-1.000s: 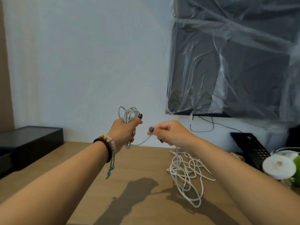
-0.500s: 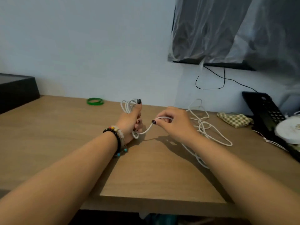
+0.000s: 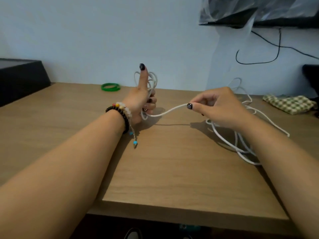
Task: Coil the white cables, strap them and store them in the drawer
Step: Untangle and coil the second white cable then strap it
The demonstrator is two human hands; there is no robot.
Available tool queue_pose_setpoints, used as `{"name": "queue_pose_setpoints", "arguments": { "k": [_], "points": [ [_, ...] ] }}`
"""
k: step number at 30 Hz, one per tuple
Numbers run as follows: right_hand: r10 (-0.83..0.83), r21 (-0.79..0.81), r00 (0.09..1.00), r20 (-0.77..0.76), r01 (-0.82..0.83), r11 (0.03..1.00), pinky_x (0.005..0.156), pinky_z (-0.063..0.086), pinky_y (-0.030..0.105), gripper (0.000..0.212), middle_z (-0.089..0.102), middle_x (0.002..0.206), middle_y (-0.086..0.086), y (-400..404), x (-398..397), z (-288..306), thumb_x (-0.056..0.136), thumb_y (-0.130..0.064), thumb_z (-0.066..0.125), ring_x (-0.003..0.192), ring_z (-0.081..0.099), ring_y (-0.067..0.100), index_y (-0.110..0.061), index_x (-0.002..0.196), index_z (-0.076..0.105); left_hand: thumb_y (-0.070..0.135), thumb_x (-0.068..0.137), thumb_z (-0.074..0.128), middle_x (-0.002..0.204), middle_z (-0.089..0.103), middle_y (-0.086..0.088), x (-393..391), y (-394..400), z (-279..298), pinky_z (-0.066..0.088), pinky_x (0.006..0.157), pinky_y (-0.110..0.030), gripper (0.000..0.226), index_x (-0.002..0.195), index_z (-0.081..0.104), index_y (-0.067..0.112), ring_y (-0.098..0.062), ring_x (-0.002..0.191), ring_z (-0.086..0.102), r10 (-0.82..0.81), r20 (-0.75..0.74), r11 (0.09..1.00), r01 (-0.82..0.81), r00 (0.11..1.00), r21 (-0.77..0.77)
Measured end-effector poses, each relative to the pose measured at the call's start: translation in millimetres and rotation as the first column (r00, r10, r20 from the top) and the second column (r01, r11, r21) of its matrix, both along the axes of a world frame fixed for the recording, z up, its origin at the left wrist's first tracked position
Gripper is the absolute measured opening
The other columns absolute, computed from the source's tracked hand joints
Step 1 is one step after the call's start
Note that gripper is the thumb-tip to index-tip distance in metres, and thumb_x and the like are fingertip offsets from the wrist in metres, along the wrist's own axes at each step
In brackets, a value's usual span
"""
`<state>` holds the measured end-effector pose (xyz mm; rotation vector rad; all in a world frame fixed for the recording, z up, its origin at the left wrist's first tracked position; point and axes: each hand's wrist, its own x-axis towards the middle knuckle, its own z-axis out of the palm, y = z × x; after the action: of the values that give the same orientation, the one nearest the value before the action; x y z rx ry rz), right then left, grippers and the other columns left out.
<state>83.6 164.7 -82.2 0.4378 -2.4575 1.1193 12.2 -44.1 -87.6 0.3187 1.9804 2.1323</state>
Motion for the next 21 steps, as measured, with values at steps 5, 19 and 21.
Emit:
{"name": "queue_pose_setpoints", "arguments": {
  "k": [5, 19, 21],
  "points": [
    [-0.017, -0.052, 0.993, -0.114, 0.011, 0.999, 0.075, 0.052, 0.026, 0.008, 0.068, 0.073, -0.011, -11, 1, -3, 0.082, -0.013, 0.075, 0.072, 0.063, 0.003, -0.020, 0.079, 0.074, 0.084, 0.073, 0.041, 0.056, 0.024, 0.001, 5, 6, -9, 0.015, 0.043, -0.022, 0.063, 0.068, 0.032, 0.022, -0.011, 0.042, 0.019, -0.192, -0.094, 0.975, 0.179, 0.977, -0.131],
    [-0.048, -0.090, 0.986, -0.157, 0.034, 0.995, 0.070, 0.048, 0.014, 0.007, 0.067, 0.074, -0.015, -15, 0, -1, 0.082, -0.017, 0.075, 0.072, 0.062, -0.003, -0.022, 0.078, 0.073, 0.023, 0.082, 0.074, 0.066, 0.056, -0.007, 12, 16, -6, 0.043, 0.057, -0.025, 0.023, 0.085, 0.066, 0.002, -0.016, 0.058, 0.050, -0.295, -0.288, 0.794, 0.066, 0.911, -0.604],
    [-0.078, -0.120, 0.987, -0.143, 0.061, 0.991, 0.068, 0.049, 0.019, 0.007, 0.069, 0.072, -0.009, -13, -1, -1, 0.082, -0.018, 0.075, 0.069, 0.062, 0.002, -0.022, 0.077, 0.072, 0.024, 0.085, 0.072, 0.067, 0.055, -0.013, 14, 17, -6, 0.040, 0.054, -0.024, 0.018, 0.083, 0.068, 0.006, -0.021, 0.059, 0.047, -0.266, -0.267, 0.821, 0.072, 0.926, -0.566]
  ]
}}
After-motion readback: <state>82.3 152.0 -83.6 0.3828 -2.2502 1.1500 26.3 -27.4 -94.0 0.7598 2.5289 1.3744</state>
